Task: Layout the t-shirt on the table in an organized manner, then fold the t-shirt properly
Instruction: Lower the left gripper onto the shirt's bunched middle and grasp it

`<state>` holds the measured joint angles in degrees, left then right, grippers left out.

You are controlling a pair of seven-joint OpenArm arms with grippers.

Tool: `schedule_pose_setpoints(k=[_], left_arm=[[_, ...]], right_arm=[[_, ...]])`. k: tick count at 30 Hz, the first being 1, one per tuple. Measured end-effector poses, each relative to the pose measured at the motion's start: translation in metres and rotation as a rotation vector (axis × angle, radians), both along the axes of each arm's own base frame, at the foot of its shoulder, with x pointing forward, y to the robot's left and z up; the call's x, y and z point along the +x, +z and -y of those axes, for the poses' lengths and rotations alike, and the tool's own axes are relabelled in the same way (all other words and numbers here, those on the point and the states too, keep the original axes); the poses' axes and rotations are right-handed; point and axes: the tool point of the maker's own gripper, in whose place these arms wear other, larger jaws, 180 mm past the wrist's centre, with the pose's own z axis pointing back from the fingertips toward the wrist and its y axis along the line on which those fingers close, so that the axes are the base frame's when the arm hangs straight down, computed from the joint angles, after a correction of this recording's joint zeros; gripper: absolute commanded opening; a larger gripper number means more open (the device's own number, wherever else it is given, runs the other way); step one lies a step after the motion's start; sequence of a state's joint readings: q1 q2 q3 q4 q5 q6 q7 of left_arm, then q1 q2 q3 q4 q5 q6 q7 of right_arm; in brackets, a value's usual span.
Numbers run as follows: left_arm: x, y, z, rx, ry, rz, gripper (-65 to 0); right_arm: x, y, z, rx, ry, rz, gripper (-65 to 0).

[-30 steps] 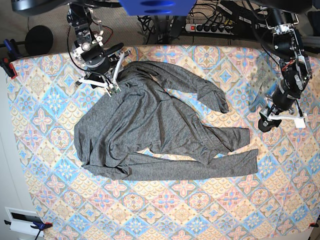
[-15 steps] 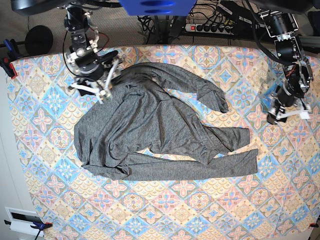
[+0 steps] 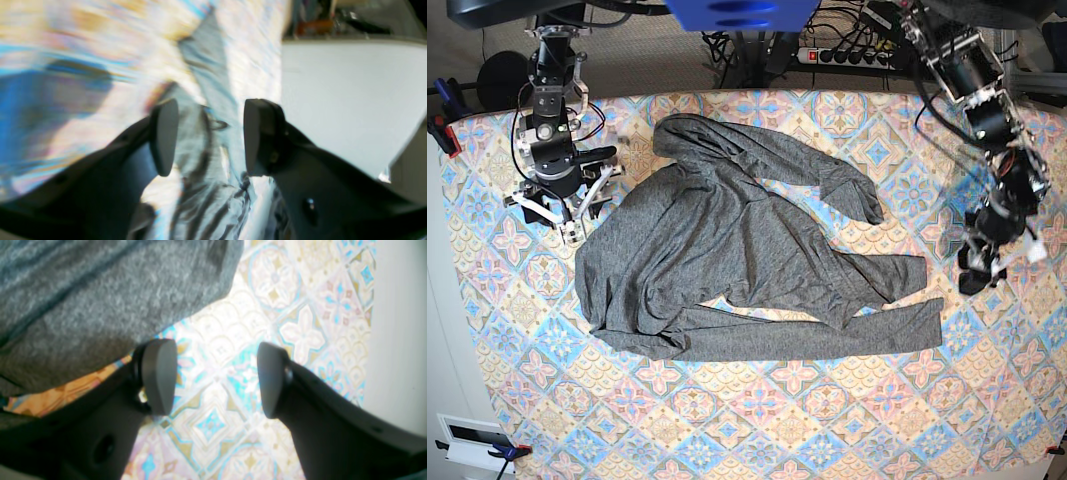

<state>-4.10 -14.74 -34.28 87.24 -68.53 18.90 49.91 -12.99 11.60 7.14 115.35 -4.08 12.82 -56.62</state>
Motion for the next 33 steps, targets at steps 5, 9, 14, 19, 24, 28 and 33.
schedule_pose_setpoints(k=[5,9,14,19,24,28,33], left_arm=[[0.032,-0.012,-0.001,0.023,-0.012,-0.063,-33.9],[0.055,-0.026,0.032,-0.002,-0.112,-0.116,-33.9],[0.064,-0.036,0.073,-0.001,-0.205,-0.147,-34.2],[0.069,-0.041,0.099,0.033,-0.254,-0.164,-34.3],[0.064,-0.055,0.104,0.086,-0.257,-0.212,-34.3],[0.064,-0.056,0.106,0.095,-0.259,-0.217,-34.3],[0.066,-0.057,0.099,0.129,-0.236,-0.215,-39.4]], right_arm=[[-0.002,-0.007,-0.025,0.016,0.069,-0.024,-28.2],[-0.001,-0.009,-0.044,0.041,0.120,-0.025,-28.2],[-0.002,-0.012,-0.054,0.049,0.138,-0.033,-28.2],[-0.003,-0.014,-0.065,0.083,0.131,-0.032,-28.2],[-0.003,-0.014,-0.068,0.096,0.129,-0.032,-28.2],[-0.004,-0.015,-0.068,0.094,0.128,-0.034,-28.2],[-0.004,-0.015,-0.068,0.095,0.128,-0.035,-28.2]])
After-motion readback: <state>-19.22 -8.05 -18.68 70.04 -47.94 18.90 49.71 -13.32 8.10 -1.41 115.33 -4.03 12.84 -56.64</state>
